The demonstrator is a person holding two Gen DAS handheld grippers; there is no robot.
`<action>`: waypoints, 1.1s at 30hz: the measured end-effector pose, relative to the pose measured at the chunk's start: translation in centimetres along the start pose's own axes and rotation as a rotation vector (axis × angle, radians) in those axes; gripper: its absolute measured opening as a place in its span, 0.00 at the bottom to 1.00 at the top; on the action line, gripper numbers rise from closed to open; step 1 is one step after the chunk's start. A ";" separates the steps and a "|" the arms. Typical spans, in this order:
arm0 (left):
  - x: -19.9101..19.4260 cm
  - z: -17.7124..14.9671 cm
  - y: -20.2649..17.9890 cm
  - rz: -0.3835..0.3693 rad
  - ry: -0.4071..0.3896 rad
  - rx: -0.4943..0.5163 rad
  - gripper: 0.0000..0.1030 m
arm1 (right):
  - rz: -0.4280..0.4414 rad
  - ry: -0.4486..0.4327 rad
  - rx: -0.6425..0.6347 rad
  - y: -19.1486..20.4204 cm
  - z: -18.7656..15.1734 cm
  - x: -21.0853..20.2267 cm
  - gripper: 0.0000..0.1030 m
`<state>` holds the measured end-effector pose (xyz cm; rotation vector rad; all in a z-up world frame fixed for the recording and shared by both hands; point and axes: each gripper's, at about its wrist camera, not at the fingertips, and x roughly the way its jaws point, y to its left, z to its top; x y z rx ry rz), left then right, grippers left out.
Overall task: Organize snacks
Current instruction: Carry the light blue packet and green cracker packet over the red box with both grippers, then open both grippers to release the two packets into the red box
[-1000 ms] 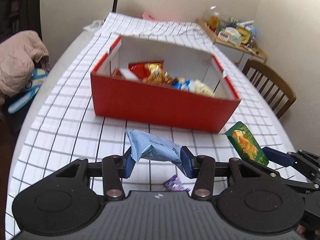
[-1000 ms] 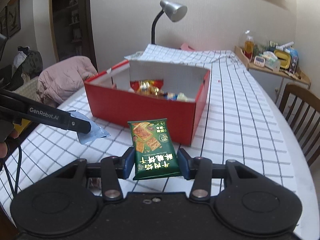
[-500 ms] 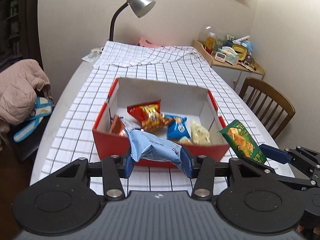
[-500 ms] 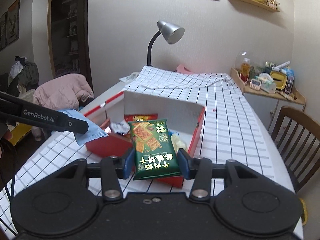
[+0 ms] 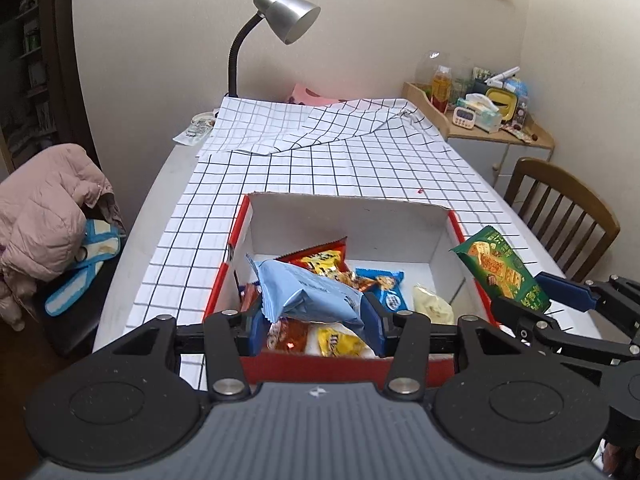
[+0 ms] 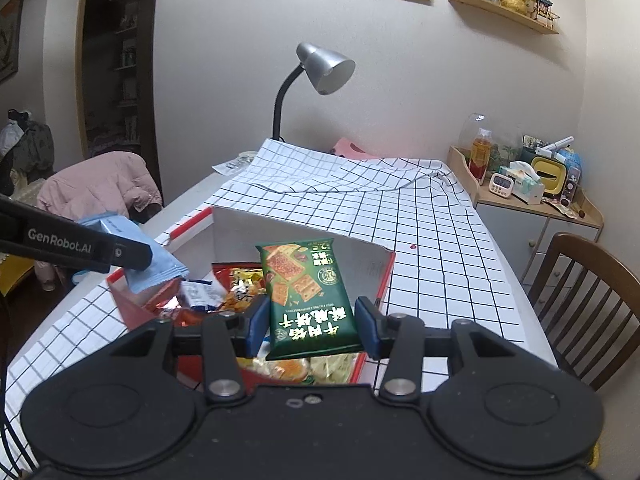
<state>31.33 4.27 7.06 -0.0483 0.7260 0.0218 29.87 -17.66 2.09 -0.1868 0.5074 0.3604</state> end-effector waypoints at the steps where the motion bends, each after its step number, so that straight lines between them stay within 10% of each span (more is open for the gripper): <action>1: 0.4 0.2 0.0 0.005 0.003 0.001 0.46 | -0.004 0.004 0.004 -0.1 0.1 0.4 0.44; 33: 14.3 0.4 1.0 0.041 0.261 0.018 0.46 | 0.031 0.223 -0.017 1.4 -1.8 12.2 0.40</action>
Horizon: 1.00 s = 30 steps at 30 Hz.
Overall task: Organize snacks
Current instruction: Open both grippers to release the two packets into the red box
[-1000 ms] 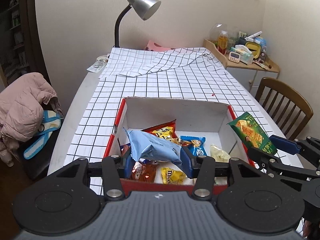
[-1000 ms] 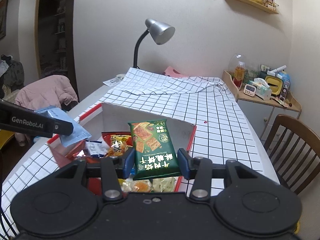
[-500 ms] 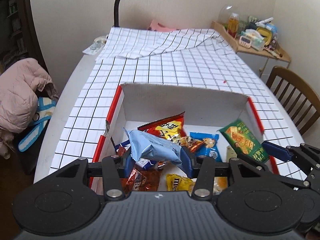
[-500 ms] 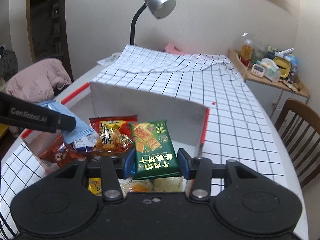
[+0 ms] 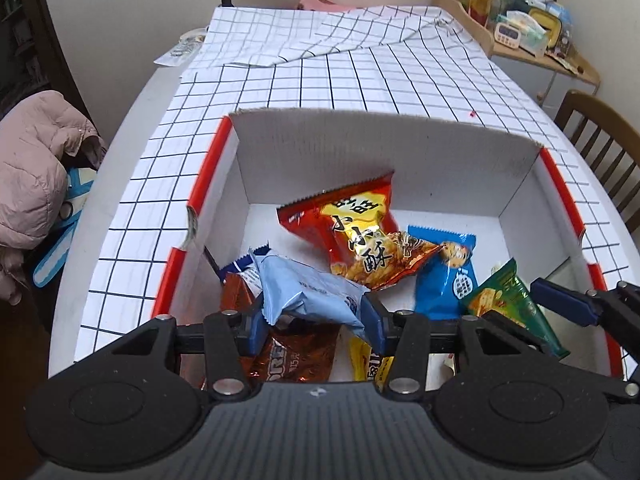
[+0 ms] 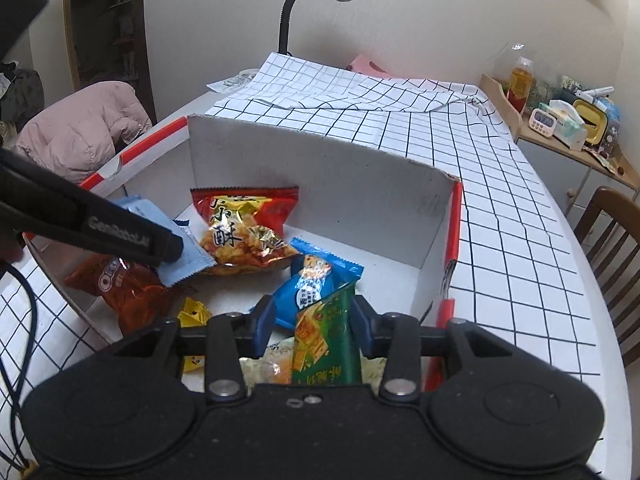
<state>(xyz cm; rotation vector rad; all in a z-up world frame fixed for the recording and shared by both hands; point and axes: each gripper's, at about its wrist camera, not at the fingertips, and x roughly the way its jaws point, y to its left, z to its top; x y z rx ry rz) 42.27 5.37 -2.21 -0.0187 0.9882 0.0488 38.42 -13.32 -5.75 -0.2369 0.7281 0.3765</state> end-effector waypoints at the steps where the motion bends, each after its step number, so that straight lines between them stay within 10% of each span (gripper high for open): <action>1: 0.1 -0.1 -0.1 0.003 0.003 0.003 0.46 | 0.001 -0.001 -0.001 0.0 -0.1 -0.1 0.41; 30: -7.1 -3.3 -0.2 -0.026 -0.098 -0.015 0.65 | 0.024 -0.091 0.023 0.6 -0.9 -7.7 0.69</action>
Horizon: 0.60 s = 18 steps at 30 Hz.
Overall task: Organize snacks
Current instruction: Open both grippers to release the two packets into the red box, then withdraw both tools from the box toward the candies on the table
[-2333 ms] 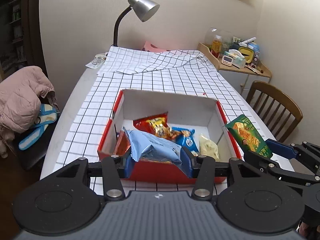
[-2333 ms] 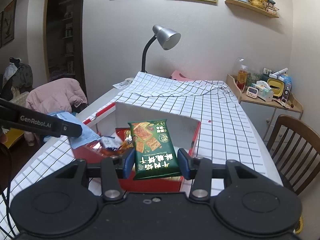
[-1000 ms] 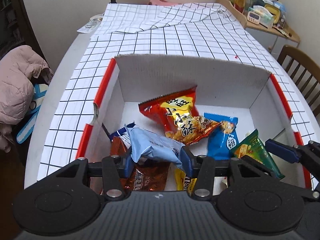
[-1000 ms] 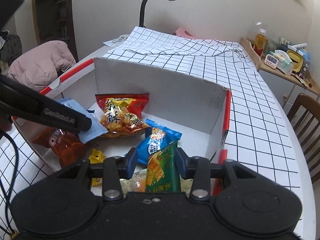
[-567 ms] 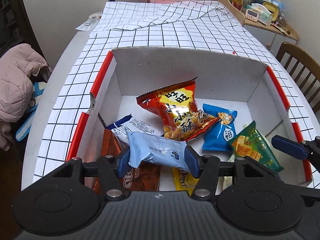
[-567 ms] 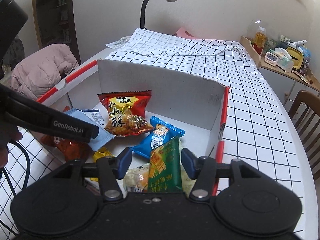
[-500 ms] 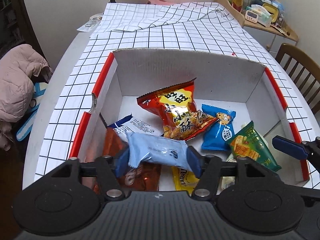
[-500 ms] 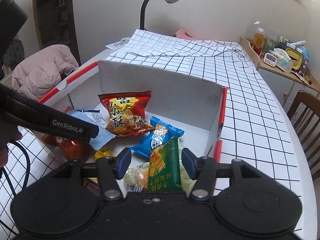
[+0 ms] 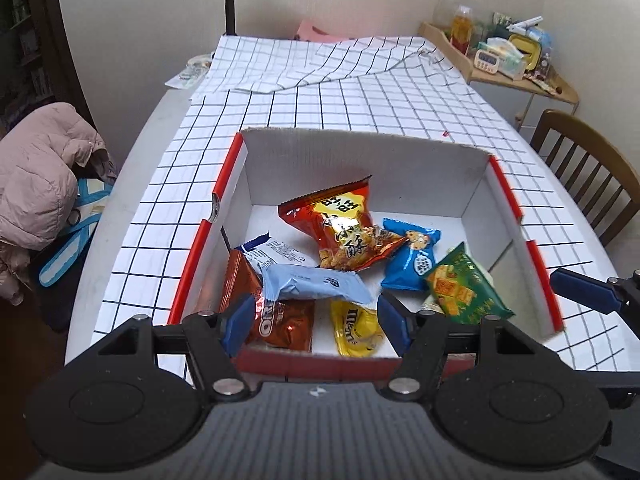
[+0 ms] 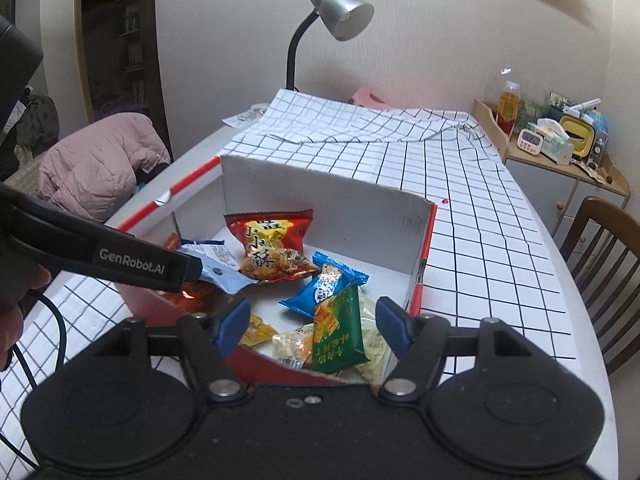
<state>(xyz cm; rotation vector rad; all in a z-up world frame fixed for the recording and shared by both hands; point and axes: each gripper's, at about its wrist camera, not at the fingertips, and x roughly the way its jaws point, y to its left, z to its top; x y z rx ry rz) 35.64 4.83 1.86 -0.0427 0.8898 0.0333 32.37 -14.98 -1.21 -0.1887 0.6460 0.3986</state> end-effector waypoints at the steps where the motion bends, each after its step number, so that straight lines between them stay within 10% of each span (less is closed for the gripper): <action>1: -0.5 -0.1 0.0 0.000 -0.008 0.002 0.65 | 0.001 -0.005 0.000 0.1 0.0 -0.4 0.70; 18: -8.7 -4.4 -0.2 -0.078 -0.114 0.023 0.74 | 0.074 -0.098 -0.027 1.3 -1.8 -8.3 0.94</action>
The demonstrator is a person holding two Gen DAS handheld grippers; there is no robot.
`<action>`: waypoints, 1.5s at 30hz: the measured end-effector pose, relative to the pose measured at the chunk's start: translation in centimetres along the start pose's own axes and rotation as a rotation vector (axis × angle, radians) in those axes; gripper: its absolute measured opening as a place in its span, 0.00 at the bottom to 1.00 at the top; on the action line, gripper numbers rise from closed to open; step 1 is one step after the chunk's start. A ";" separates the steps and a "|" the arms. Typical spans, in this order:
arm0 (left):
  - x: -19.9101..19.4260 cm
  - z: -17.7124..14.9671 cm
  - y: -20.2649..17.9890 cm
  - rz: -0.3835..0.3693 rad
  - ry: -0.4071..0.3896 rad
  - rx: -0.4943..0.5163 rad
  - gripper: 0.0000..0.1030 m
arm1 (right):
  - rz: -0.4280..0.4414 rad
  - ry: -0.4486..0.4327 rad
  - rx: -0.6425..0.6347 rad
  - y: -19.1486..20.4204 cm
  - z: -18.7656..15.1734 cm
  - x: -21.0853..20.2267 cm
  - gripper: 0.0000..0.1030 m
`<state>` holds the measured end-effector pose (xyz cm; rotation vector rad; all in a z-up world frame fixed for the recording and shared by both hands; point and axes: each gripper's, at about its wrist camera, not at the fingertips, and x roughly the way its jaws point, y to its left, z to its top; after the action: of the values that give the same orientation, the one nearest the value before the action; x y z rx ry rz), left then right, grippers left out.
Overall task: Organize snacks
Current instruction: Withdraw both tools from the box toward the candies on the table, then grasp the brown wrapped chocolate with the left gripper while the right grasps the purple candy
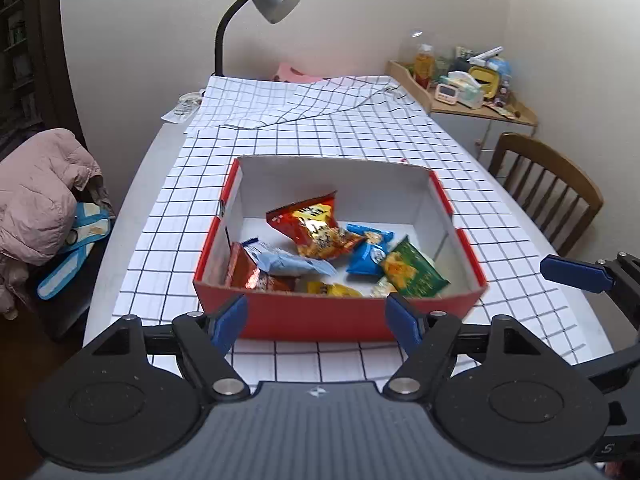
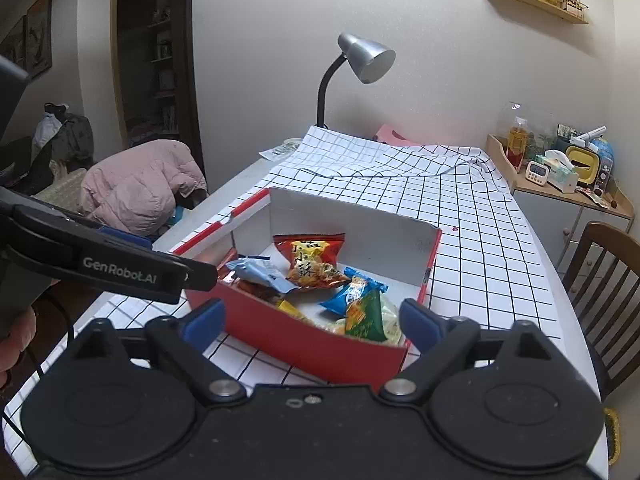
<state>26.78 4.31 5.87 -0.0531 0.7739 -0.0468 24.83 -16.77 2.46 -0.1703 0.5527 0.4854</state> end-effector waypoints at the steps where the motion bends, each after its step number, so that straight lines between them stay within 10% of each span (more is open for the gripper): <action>1: -0.3 -0.3 0.0 -0.008 -0.002 0.001 0.74 | 0.005 -0.005 0.001 0.0 -0.2 -0.4 0.95; 27: -1.3 -12.1 0.9 -0.055 0.028 -0.074 0.95 | 0.157 0.045 0.144 0.3 -11.2 -3.3 1.00; 45: 3.5 -16.3 -2.2 -0.039 0.106 0.099 0.95 | 0.108 0.104 0.321 -1.4 -14.5 -1.8 0.99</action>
<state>17.85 1.41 -8.07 0.0290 0.8759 -0.1258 17.45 -22.77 -8.71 0.1427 0.7358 0.4879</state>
